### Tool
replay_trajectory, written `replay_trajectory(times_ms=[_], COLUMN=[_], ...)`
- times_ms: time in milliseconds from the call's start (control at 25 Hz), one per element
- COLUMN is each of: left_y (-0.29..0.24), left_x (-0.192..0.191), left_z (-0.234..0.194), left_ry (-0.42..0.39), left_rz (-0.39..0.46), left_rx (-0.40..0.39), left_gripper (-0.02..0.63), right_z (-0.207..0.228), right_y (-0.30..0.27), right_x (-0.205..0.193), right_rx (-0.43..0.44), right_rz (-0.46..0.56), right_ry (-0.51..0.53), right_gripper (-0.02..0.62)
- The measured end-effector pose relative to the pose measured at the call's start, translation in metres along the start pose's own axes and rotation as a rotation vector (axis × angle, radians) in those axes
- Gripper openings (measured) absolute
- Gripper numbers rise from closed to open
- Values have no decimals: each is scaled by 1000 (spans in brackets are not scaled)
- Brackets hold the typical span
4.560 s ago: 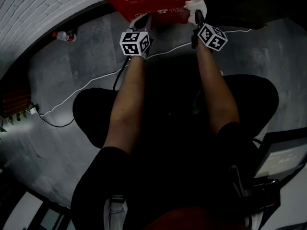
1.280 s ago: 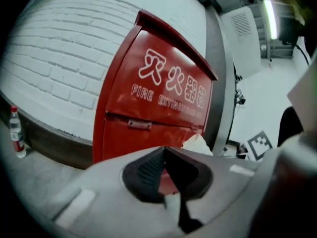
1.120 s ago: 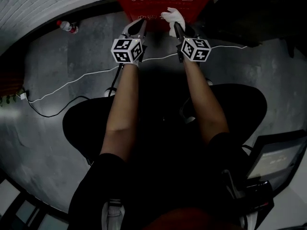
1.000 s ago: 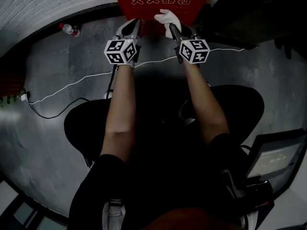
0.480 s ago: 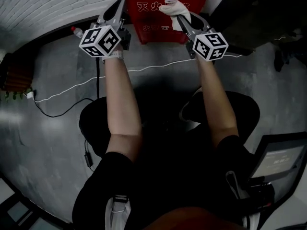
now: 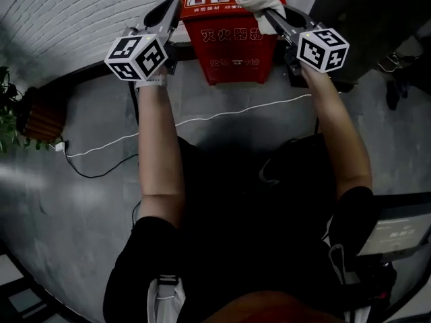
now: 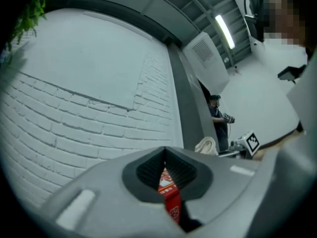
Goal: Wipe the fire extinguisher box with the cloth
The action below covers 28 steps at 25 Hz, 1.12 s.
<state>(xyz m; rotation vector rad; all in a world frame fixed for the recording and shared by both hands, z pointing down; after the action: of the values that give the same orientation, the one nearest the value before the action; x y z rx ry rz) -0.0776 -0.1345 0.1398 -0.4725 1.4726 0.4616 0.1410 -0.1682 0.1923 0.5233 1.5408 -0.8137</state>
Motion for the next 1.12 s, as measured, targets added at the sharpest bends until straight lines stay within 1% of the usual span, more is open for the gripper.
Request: replay_trajectory(times_ms=[120,200,320,360,400,480,560,760,880,1000,1120], left_y=[1,1,-8,-14,-18,-21,-19,-19,-17,-16,-17], left_x=[7,7,-1,-5,-9,-17,-32,-79,-98,-109,-118], left_z=[8,13,26,33,40,53,63,75,80,76,70], left_ry=[-41,-52,-105,-123,-124,-75,-34,-15,-17,0,3], left_rz=[-41,-74,-160,-180,-181,-150,-128,-149,-161,-168,-179], left_rx=[-19,-30,-42,-56,-79,-133,-162,-197,-228,-231,-209], left_gripper=[2,2,2,3,2,3,3,3,3,3,3], right_z=[-7,-13,-22,-25,-28,-39,-54,-70,-71,-73,-70], right_y=[8,11,9,7,4,0,-3,-11,-14,-25,-32], right_x=[21,29,34,33,32,24,13,-31,-51,-62,-66], right_rx=[29,45,70,80,91,110,129,186,215,233,215], right_rz=[-2,5,23,31,39,44,26,-15,-17,-22,-25], right_ry=[28,40,71,76,76,70,77,95,50,21,3], right_gripper=[101,101,101,101,101,101,101,103,103,103,101])
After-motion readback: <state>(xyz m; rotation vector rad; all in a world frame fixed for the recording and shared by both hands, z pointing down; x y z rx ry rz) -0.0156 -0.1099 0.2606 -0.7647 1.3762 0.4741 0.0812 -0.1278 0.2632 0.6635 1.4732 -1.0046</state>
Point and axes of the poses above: the fingertips, and each gripper's own axes: y backward along the fingers, z to its right, x out of its top, the point moved 2 cm from there along y, backward along the fingers, and after that the axes turned 14 degrees about -z, right-handed, at the moved point
